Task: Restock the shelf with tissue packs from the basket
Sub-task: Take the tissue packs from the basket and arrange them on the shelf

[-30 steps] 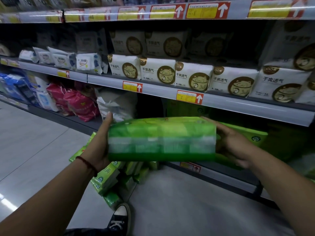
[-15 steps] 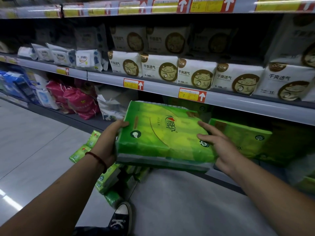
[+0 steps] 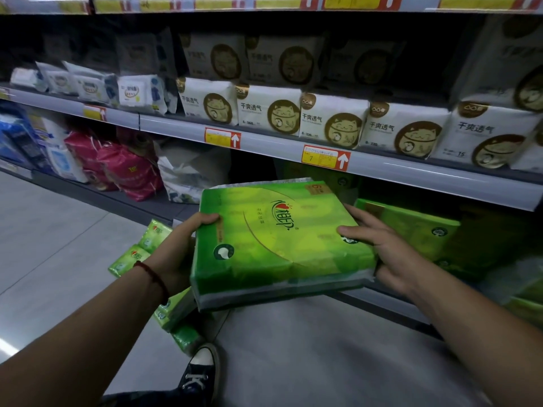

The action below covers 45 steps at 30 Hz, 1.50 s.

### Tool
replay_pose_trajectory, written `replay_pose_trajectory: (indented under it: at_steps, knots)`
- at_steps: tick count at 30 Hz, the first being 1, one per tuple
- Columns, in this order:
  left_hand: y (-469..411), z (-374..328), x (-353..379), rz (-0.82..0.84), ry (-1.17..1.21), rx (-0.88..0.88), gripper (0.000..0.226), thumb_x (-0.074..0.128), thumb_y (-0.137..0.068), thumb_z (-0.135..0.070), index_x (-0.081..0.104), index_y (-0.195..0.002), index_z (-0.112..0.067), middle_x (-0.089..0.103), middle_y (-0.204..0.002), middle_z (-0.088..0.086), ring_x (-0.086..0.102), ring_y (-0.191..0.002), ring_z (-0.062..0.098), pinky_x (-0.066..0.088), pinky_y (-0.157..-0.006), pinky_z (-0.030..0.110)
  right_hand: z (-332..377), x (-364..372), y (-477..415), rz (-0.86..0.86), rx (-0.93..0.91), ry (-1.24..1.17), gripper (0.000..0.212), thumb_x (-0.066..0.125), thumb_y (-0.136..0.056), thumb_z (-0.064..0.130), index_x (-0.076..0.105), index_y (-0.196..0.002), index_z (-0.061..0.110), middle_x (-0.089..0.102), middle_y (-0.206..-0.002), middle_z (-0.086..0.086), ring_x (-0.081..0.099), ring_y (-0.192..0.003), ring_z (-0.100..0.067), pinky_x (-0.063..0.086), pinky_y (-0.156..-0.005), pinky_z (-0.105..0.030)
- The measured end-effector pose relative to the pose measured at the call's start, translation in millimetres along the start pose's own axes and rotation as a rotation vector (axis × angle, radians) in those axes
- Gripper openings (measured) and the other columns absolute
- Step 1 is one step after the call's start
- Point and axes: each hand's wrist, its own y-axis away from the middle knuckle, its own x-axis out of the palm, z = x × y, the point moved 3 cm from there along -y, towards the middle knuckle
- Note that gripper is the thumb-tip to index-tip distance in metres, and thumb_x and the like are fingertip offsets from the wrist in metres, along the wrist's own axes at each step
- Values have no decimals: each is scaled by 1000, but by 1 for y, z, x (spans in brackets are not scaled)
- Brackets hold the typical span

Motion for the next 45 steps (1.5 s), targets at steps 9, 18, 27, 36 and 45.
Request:
replay_pose_trajectory:
  at_steps: [9, 18, 27, 36, 45]
  knots:
    - [-9, -10, 10, -57, -28, 157, 56, 65, -86, -34, 63, -136, -8, 70, -130, 21, 62, -124, 48, 52, -103, 60, -24, -11, -5, -112, 167, 13, 79, 82, -71, 17, 54, -144, 27, 74, -123, -9, 75, -105, -31, 60, -85, -45]
    - [-6, -7, 0, -20, -48, 130, 72, 82, -74, -37, 61, -139, -15, 67, -137, 16, 66, -122, 41, 50, -105, 59, -36, 12, 2, -127, 337, -246, 42, 77, -84, 32, 65, -120, 14, 75, -108, -23, 70, -105, -47, 59, -81, -59]
    - [-9, -15, -17, -174, 5, 184, 101, 59, -72, -84, 56, -135, -5, 79, -100, 16, 73, -106, 37, 52, -100, 56, -23, -3, -12, -231, 236, -224, 63, 82, -65, 37, 64, -121, 18, 65, -119, -16, 65, -110, -38, 56, -92, -62]
    - [-10, -11, -32, -132, -348, 57, 79, 84, -61, -71, 74, -123, -24, 75, -122, 12, 71, -112, 39, 56, -94, 62, -22, -5, -10, -231, 178, 48, 49, 82, -74, 51, 73, -115, 26, 78, -109, -7, 73, -102, -29, 62, -79, -45]
    - [-21, -4, -26, -101, -532, 132, 66, 95, -60, -43, 74, -121, -28, 78, -115, 9, 76, -102, 34, 59, -92, 57, -14, -2, -16, -271, 82, 60, 72, 94, -58, 46, 71, -121, 19, 78, -111, -2, 72, -106, -24, 56, -92, -41]
